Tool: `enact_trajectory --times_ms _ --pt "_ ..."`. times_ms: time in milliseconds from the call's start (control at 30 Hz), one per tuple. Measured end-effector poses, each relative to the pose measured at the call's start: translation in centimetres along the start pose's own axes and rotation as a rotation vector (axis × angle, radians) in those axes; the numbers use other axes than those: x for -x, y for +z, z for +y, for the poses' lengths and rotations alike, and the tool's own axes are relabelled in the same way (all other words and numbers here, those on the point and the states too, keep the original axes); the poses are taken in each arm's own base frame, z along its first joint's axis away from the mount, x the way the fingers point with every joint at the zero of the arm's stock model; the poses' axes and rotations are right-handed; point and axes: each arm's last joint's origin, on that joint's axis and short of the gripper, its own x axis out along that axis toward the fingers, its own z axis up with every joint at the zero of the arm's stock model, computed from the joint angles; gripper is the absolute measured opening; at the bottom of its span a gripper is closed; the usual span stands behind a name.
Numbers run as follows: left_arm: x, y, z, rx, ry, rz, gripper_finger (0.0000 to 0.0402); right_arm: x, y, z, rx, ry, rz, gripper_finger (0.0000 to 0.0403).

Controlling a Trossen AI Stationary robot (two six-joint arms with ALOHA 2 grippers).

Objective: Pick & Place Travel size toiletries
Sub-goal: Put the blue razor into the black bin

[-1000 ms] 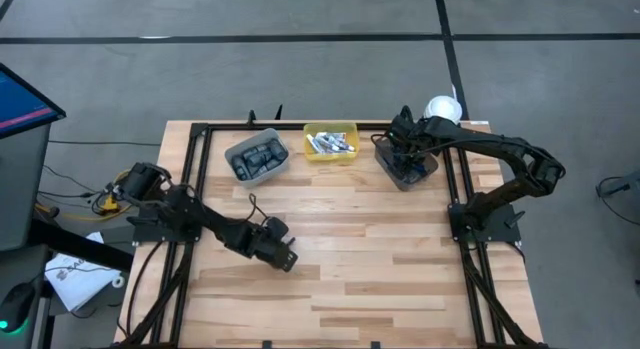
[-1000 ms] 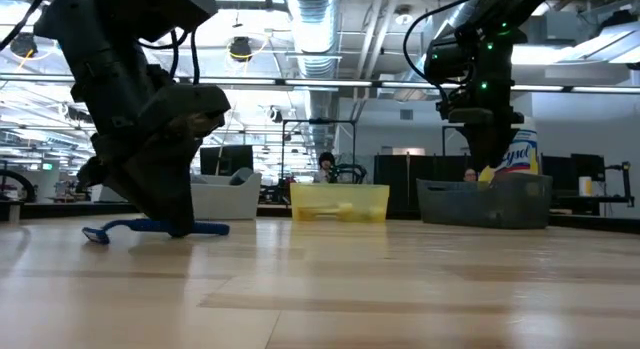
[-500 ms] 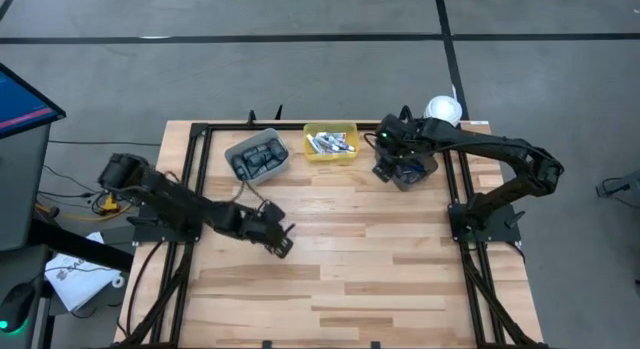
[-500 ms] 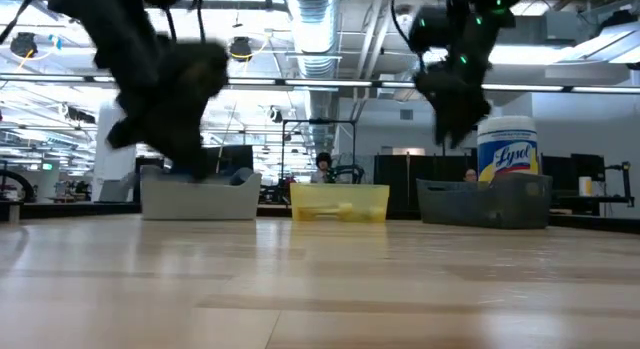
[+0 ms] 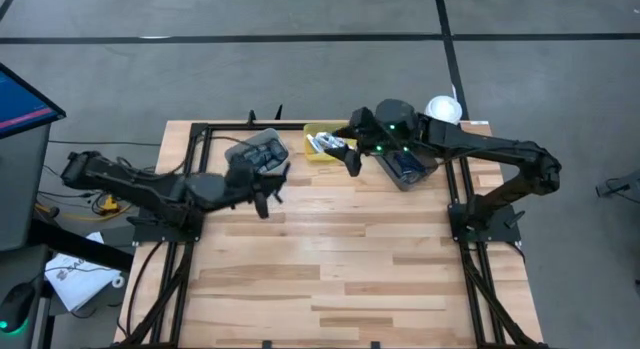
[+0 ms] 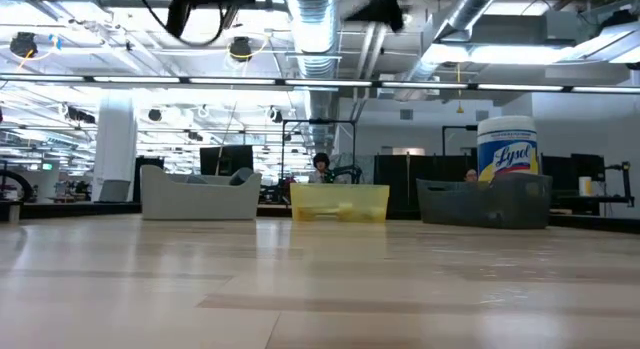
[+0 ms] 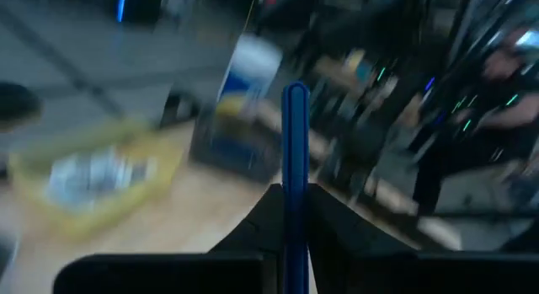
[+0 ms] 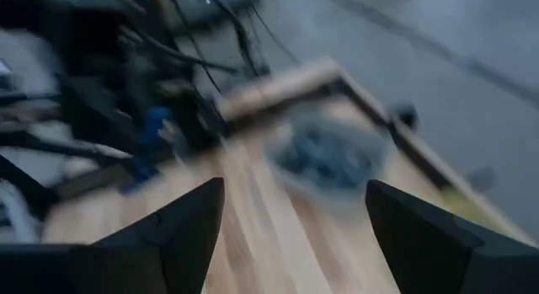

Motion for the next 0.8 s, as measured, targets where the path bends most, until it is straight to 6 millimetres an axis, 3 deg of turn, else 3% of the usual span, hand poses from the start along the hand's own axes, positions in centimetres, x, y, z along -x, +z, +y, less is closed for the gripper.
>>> enact_trajectory --times_ms 133,300,800 --pt "0.3 2.5 -0.4 -0.036 -0.067 -0.181 0.0020 0.7 2.2 1.9 0.041 0.079 -0.167 0.0282" --pt "-0.5 3.9 -0.7 -0.108 -0.139 -0.305 0.0020 1.5 3.7 3.2 0.054 0.164 -0.289 0.0282" --pt "-5.6 4.5 -1.2 -0.136 -0.331 -0.386 0.0020 1.7 3.7 4.5 0.066 0.227 -0.313 0.0282"
